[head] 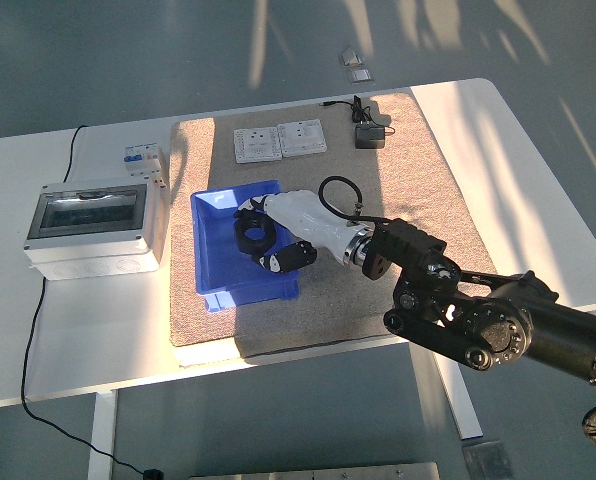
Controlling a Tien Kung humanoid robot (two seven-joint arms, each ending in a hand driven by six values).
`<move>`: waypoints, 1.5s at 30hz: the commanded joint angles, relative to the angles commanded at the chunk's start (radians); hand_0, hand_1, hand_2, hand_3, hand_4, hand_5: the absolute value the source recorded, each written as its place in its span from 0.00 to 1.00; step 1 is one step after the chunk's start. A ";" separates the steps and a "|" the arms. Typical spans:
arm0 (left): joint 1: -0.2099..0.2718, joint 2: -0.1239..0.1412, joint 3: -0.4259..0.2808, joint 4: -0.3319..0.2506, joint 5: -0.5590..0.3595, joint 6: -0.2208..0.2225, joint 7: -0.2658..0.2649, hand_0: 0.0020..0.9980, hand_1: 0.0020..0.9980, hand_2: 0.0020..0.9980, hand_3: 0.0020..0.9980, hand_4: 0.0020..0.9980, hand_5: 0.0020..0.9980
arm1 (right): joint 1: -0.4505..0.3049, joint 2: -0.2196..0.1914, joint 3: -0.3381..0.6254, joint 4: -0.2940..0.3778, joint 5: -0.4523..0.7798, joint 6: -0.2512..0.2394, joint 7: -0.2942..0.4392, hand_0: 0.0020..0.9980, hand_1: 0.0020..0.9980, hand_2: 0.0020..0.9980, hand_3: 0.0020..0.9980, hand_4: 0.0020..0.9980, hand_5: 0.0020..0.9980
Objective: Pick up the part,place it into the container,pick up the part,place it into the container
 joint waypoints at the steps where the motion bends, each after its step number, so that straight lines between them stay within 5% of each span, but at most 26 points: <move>1: 0.000 0.000 0.000 0.000 0.000 0.000 0.000 0.68 0.66 0.66 0.74 0.76 0.83 | 0.000 0.000 0.002 -0.002 -0.005 0.002 0.000 0.75 0.60 0.69 0.68 0.36 0.00; 3: 0.001 0.000 0.001 0.000 -0.001 0.001 -0.001 0.68 0.66 0.66 0.74 0.76 0.83 | -0.002 0.001 0.005 -0.005 -0.014 0.006 -0.002 0.75 0.60 0.69 0.68 0.36 0.00; 4: 0.001 0.000 0.001 0.000 -0.001 0.001 -0.001 0.68 0.66 0.66 0.74 0.76 0.83 | -0.003 0.001 0.008 -0.006 -0.021 0.009 -0.004 0.87 0.82 0.84 0.72 0.55 0.20; 9: 0.005 0.000 0.002 0.000 0.000 0.001 -0.003 0.68 0.66 0.66 0.74 0.76 0.83 | -0.017 -0.001 0.035 -0.001 -0.051 0.014 -0.009 0.87 0.82 0.84 0.72 0.55 0.20; 10: 0.004 0.001 0.001 0.000 0.002 0.001 -0.003 0.68 0.66 0.66 0.74 0.76 0.82 | -0.019 -0.001 0.037 0.001 -0.054 0.016 -0.008 1.00 0.89 0.89 0.81 0.59 0.29; 22: 0.005 0.001 0.000 0.000 0.013 -0.003 -0.001 0.68 0.66 0.66 0.74 0.76 0.82 | -0.028 -0.005 0.056 0.006 -0.017 0.032 0.055 1.00 0.97 0.93 0.86 0.65 0.38; 27: 0.006 0.001 -0.001 0.000 0.013 -0.003 -0.002 0.68 0.66 0.66 0.74 0.76 0.82 | -0.050 -0.012 0.085 -0.002 0.034 -0.043 0.069 1.00 0.97 0.93 0.86 0.65 0.38; 33: 0.008 -0.001 0.001 0.000 0.003 -0.001 -0.005 0.68 0.66 0.66 0.74 0.76 0.82 | -0.083 -0.027 0.153 -0.068 0.047 -0.146 -0.040 1.00 0.97 0.93 0.88 0.67 0.40; 34: 0.007 -0.001 0.000 0.000 0.005 -0.002 -0.006 0.68 0.66 0.66 0.74 0.76 0.82 | -0.084 -0.027 0.144 -0.086 0.062 -0.148 -0.056 0.96 0.78 0.87 0.87 0.69 0.39; 39: 0.006 -0.004 -0.002 0.000 0.007 -0.003 -0.007 0.68 0.66 0.66 0.74 0.76 0.82 | -0.093 -0.013 0.092 -0.153 0.099 -0.135 -0.095 0.96 0.78 0.87 0.87 0.69 0.39; 40: 0.005 -0.005 -0.002 0.000 0.008 -0.004 -0.007 0.68 0.66 0.66 0.74 0.76 0.81 | -0.093 -0.011 0.086 -0.159 0.102 -0.133 -0.096 0.89 0.50 0.82 0.88 0.79 0.39; 45: 0.005 -0.006 -0.001 0.000 0.006 -0.004 -0.009 0.68 0.66 0.66 0.74 0.76 0.81 | -0.087 -0.003 0.058 -0.193 0.119 -0.126 -0.090 0.89 0.50 0.82 0.88 0.79 0.39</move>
